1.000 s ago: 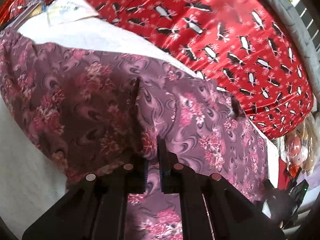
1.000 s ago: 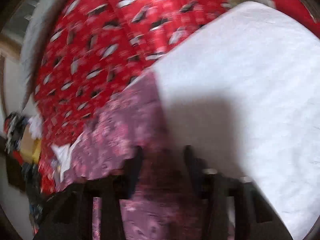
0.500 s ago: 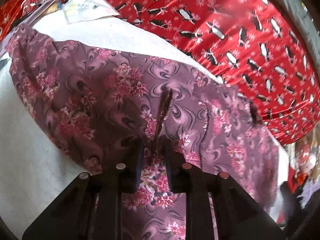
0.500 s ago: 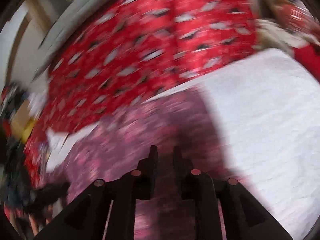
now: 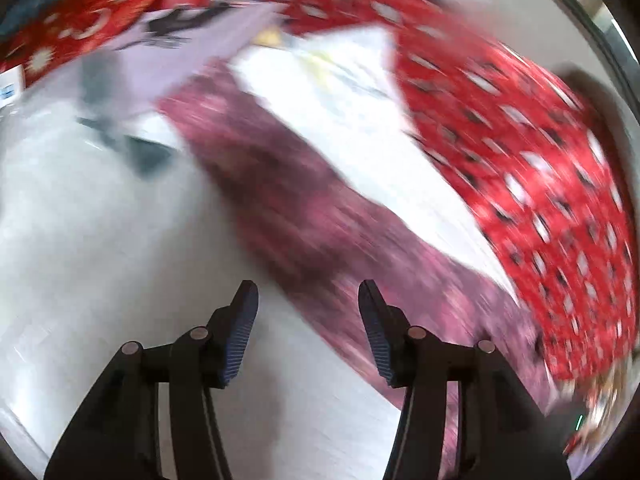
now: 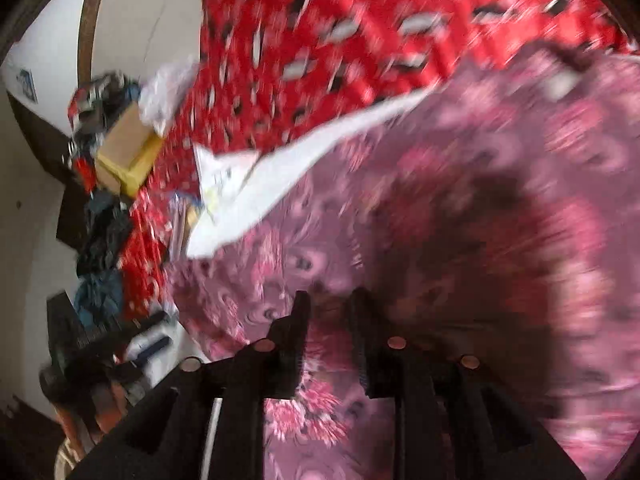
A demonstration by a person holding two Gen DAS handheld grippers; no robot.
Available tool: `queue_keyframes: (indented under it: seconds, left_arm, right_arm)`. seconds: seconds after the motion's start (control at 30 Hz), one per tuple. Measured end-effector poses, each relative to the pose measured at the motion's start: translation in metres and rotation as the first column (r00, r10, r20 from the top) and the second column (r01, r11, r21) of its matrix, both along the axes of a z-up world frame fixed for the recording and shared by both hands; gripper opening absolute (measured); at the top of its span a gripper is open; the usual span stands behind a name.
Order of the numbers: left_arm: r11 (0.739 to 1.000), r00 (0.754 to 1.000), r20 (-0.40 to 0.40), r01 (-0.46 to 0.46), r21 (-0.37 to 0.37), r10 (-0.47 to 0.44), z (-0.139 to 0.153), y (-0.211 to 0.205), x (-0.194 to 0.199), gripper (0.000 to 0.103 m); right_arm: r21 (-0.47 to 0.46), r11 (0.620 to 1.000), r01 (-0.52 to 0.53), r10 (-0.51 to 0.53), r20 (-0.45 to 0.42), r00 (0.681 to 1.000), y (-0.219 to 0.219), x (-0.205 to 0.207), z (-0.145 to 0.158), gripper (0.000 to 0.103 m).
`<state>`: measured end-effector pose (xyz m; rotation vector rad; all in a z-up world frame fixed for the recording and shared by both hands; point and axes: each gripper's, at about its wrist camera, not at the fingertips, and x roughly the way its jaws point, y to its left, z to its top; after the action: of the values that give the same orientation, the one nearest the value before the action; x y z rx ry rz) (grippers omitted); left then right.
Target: Fold small clothes
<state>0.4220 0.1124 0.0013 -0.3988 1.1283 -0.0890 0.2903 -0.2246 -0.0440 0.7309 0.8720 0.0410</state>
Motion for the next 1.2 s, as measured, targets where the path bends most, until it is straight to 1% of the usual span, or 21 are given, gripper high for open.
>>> queue_keyframes:
  seconds: [0.07,0.1,0.17,0.23,0.3,0.33,0.4,0.43,0.47,0.5,0.53,0.6,0.63,0.7,0.8,0.9,0.93,0.97,1.03,1.1,1.2]
  left_arm:
    - [0.997,0.997,-0.026,-0.076,-0.021,0.075,-0.008,0.035,0.022,0.051]
    - [0.993,0.993,-0.044,-0.109,-0.039,0.107,-0.013,0.051,0.034,0.051]
    - [0.986,0.987,-0.077,-0.147,-0.078,0.141,-0.024,0.065,0.049,0.051]
    - [0.978,0.983,-0.114,-0.158,-0.134,0.143,-0.036,0.072,0.062,0.051]
    - [0.968,0.98,-0.145,-0.163,-0.19,0.137,-0.051,0.068,0.073,0.051]
    - [0.962,0.979,-0.144,-0.172,-0.211,0.143,-0.056,0.066,0.077,0.052]
    - [0.95,0.98,-0.091,-0.191,-0.245,0.174,-0.05,0.066,0.08,0.052]
    - [0.943,0.984,-0.075,-0.179,-0.282,0.164,-0.047,0.063,0.083,0.037]
    - [0.937,0.984,-0.076,-0.177,-0.3,0.161,-0.047,0.062,0.084,0.022]
    - [0.932,0.985,-0.079,-0.168,-0.322,0.15,-0.047,0.061,0.085,0.005]
    - [0.931,0.988,-0.072,-0.152,-0.332,0.135,-0.043,0.058,0.084,0.005]
    - [0.946,0.99,-0.036,-0.138,-0.292,0.133,-0.03,0.054,0.078,0.005]
    - [0.952,0.993,-0.011,-0.114,-0.282,0.116,-0.021,0.048,0.073,0.005]
    - [0.959,0.996,0.011,-0.083,-0.271,0.089,-0.006,0.038,0.065,0.005]
    - [0.974,0.998,0.065,-0.005,-0.229,0.02,0.024,0.015,0.056,0.005]
    - [0.978,0.991,0.122,0.08,-0.192,-0.057,0.05,-0.015,0.04,0.005]
    - [0.976,0.986,0.141,0.117,-0.185,-0.091,0.059,-0.03,0.033,0.005]
    - [0.974,0.982,0.152,0.14,-0.179,-0.114,0.064,-0.041,0.027,0.005]
    - [0.967,0.97,0.176,0.196,-0.161,-0.167,0.075,-0.067,0.015,0.005]
    - [0.957,0.951,0.204,0.261,-0.13,-0.232,0.086,-0.098,0.0,0.005]
    - [0.935,0.929,0.216,0.332,-0.125,-0.301,0.092,-0.137,-0.018,0.005]
  right_arm:
    - [-0.11,0.994,-0.008,0.015,0.064,0.998,0.013,0.0,-0.002,0.026]
    - [-0.128,0.992,-0.005,0.015,0.072,0.997,0.016,0.0,-0.002,0.026]
    - [-0.124,0.992,-0.004,0.013,0.075,0.997,0.014,-0.002,-0.001,0.026]
    - [-0.112,0.994,-0.002,0.011,0.082,0.997,0.012,-0.004,-0.001,0.026]
    - [-0.119,0.993,-0.001,0.011,0.086,0.996,0.012,-0.005,-0.001,0.026]
    - [-0.122,0.993,-0.001,0.012,0.088,0.996,0.013,-0.002,-0.002,0.026]
    - [-0.115,0.993,0.0,0.011,0.092,0.996,0.012,-0.004,-0.002,0.026]
    - [-0.11,0.994,0.0,0.01,0.094,0.996,0.011,-0.003,-0.002,0.026]
    - [-0.104,0.995,0.0,0.01,0.096,0.995,0.011,-0.005,-0.002,0.026]
    - [-0.098,0.995,0.001,0.009,0.098,0.995,0.01,-0.005,-0.003,0.026]
    - [-0.094,0.996,0.001,0.008,0.099,0.995,0.009,-0.006,-0.003,0.026]
    - [-0.089,0.996,0.002,0.007,0.1,0.995,0.008,-0.006,-0.003,0.026]
    - [-0.085,0.996,0.002,0.006,0.101,0.995,0.008,-0.006,-0.002,0.026]
    - [-0.078,0.997,0.003,0.005,0.096,0.995,0.007,-0.006,-0.002,0.025]
    - [-0.077,0.997,-0.003,0.008,0.06,0.998,0.006,-0.006,0.004,0.025]
    - [-0.081,0.997,-0.003,0.006,0.038,0.999,0.0,-0.014,0.013,0.025]
    - [-0.082,0.997,0.004,-0.001,0.043,0.999,-0.006,-0.021,0.019,0.026]
    - [-0.098,0.995,0.017,-0.013,0.043,0.999,-0.01,-0.027,0.023,0.032]
    - [-0.165,0.985,0.053,-0.046,0.046,0.998,-0.024,-0.042,0.032,0.036]
    - [-0.207,0.975,0.077,-0.068,0.051,0.996,-0.04,-0.056,0.039,0.036]
    - [-0.274,0.951,0.141,-0.133,0.047,0.99,-0.076,-0.084,0.047,0.036]
